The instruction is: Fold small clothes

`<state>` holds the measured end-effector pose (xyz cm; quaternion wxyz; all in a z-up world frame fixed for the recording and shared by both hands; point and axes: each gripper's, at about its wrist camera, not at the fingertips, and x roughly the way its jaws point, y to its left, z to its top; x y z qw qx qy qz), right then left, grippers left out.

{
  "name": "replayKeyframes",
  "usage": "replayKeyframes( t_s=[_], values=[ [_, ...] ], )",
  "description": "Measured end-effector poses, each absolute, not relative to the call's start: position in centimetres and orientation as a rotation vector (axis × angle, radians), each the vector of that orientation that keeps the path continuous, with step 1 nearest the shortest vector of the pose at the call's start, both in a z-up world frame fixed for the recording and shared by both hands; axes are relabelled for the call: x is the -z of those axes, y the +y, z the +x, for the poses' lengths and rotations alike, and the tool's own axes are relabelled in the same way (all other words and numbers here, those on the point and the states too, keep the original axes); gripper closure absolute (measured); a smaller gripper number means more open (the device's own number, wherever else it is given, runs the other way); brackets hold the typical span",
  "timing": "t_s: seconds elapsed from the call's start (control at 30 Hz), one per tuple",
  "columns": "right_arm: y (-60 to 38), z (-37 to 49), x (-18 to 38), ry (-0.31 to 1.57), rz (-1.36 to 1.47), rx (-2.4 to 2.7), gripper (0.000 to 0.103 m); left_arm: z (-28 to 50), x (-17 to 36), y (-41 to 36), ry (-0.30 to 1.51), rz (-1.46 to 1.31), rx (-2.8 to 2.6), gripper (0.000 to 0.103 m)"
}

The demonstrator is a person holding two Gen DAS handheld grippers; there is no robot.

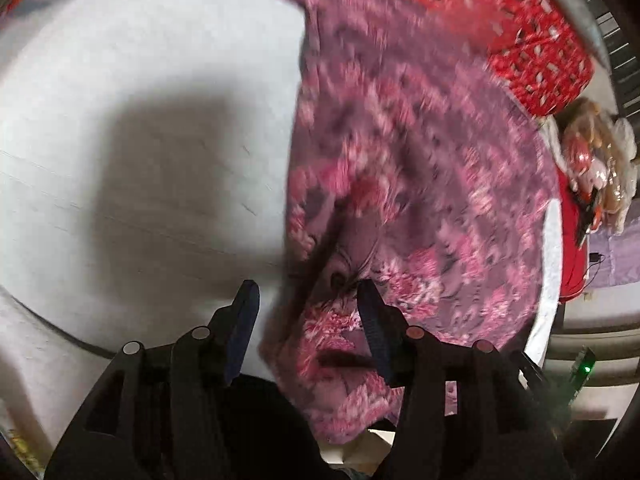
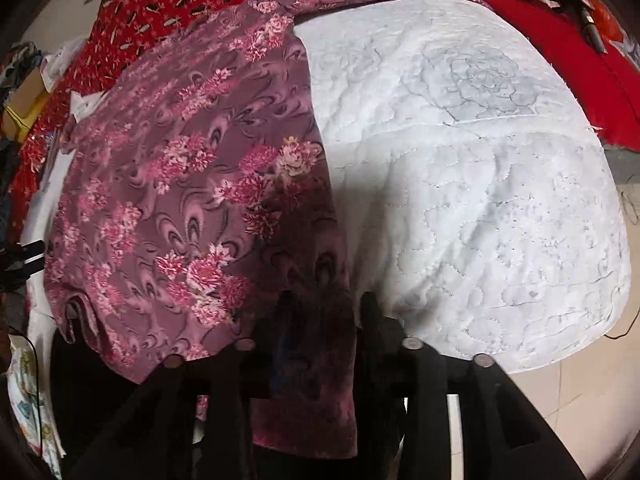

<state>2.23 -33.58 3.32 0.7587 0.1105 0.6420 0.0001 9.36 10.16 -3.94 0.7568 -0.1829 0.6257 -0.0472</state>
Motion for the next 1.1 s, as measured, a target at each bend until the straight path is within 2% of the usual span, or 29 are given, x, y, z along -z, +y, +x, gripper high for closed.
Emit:
replayKeyframes(
  t_s=[0.07, 0.13, 0.23, 0.33, 0.43, 0.5, 0.57, 0.67, 0.73, 0.8, 0.87, 0.9, 0.93, 0.97, 1.0, 1.07, 1.1],
  values=[
    [-33.3, 2.0, -2.8, 1.419, 0.219, -0.001, 0.061, 8.9, 3.9, 9.7, 1.353, -0.386, 0.100, 0.056],
    [-32.9, 1.7, -2.0, 1.457, 0.195, -0.013, 0.063, 8.4, 3.0, 9.4, 1.323, -0.344, 0.113, 0.097],
    [-32.5, 1.5, -2.3, 1.438, 0.225, -0.097, 0.099, 7.7, 1.1, 10.7, 1.282, -0.415, 0.150, 0.097],
    [-33.4, 1.6, -5.2, 1.326, 0.298, -0.142, 0.100, 6.8, -0.6, 11.6, 1.248, -0.393, 0.149, 0.097],
    [-35.1, 1.8, -7.1, 1.246, 0.339, -0.102, 0.100, 6.6, 0.1, 12.0, 1.294, -0.336, 0.092, 0.097],
    [-36.1, 2.2, -6.4, 1.264, 0.339, -0.058, 0.100, 6.2, 1.3, 12.2, 1.337, -0.267, 0.038, 0.097],
    [-36.7, 2.1, -4.8, 1.330, 0.375, -0.042, 0.099, 5.4, 2.1, 12.5, 1.365, -0.313, 0.072, 0.097],
    [-36.6, 1.2, -4.1, 1.369, 0.401, -0.058, 0.092, 4.1, 2.1, 12.1, 1.360, -0.362, 0.148, 0.093],
    [-36.6, 0.8, -4.4, 1.358, 0.379, -0.048, 0.089, 3.5, 1.8, 11.2, 1.342, -0.321, 0.151, 0.084],
    [-36.5, 0.6, -4.4, 1.361, 0.373, -0.040, 0.089, 3.5, 0.9, 10.1, 1.301, -0.258, 0.138, 0.083],
    [-36.3, 0.9, -4.7, 1.340, 0.376, -0.033, 0.088, 4.0, 0.2, 8.9, 1.254, -0.208, 0.132, 0.073],
    [-36.5, 1.0, -5.2, 1.320, 0.382, -0.037, 0.087, 4.1, 0.2, 8.8, 1.242, -0.193, 0.124, 0.058],
    [-36.5, 1.2, -5.5, 1.305, 0.384, -0.033, 0.077, 4.6, 0.7, 8.1, 1.242, -0.174, 0.114, 0.051],
    [-36.4, 1.6, -5.3, 1.305, 0.383, -0.024, 0.057, 5.0, 1.3, 7.6, 1.254, -0.164, 0.112, 0.051],
    [-36.2, 1.9, -4.8, 1.309, 0.379, -0.005, 0.052, 5.4, 2.0, 7.2, 1.279, -0.156, 0.112, 0.051],
    [-35.9, 2.4, -3.8, 1.334, 0.370, 0.003, 0.054, 6.1, 3.9, 6.5, 1.336, -0.145, 0.107, 0.051],
    [-35.5, 2.7, -2.7, 1.376, 0.385, -0.026, 0.059, 6.4, 4.6, 6.2, 1.360, -0.129, 0.093, 0.051]
  ],
)
